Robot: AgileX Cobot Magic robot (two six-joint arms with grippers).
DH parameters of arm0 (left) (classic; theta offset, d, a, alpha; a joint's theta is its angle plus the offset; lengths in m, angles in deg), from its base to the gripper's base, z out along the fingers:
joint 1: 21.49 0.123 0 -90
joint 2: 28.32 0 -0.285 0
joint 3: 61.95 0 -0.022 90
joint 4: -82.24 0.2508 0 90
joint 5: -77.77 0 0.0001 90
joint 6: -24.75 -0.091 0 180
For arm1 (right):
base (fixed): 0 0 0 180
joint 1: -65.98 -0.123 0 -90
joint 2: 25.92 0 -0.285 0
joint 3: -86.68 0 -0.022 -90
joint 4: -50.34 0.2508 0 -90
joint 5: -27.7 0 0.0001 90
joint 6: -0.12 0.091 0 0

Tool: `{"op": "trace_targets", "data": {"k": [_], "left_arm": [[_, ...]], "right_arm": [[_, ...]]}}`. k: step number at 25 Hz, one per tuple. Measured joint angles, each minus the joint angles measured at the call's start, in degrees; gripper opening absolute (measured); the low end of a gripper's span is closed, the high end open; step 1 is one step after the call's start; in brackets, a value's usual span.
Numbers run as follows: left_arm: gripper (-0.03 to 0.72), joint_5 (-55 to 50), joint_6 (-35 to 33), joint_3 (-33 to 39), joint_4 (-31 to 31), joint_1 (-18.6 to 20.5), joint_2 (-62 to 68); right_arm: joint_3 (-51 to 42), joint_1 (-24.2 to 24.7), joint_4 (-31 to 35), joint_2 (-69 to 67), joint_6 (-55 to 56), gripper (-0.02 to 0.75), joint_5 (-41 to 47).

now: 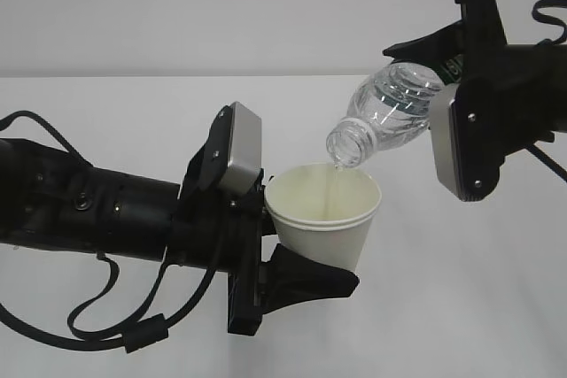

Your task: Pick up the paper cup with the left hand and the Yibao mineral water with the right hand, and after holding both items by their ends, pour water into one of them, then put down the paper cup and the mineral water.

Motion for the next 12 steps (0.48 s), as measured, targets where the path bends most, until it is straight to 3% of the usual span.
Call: {"op": "trace_targets", "data": {"k": [12], "left_arm": [[0.448, 0.0, -0.1, 0.0, -0.2, 0.0, 0.0]], "right_arm": [[0.0, 0.0, 0.0, 0.0, -0.1, 0.435, 0.0]]}}
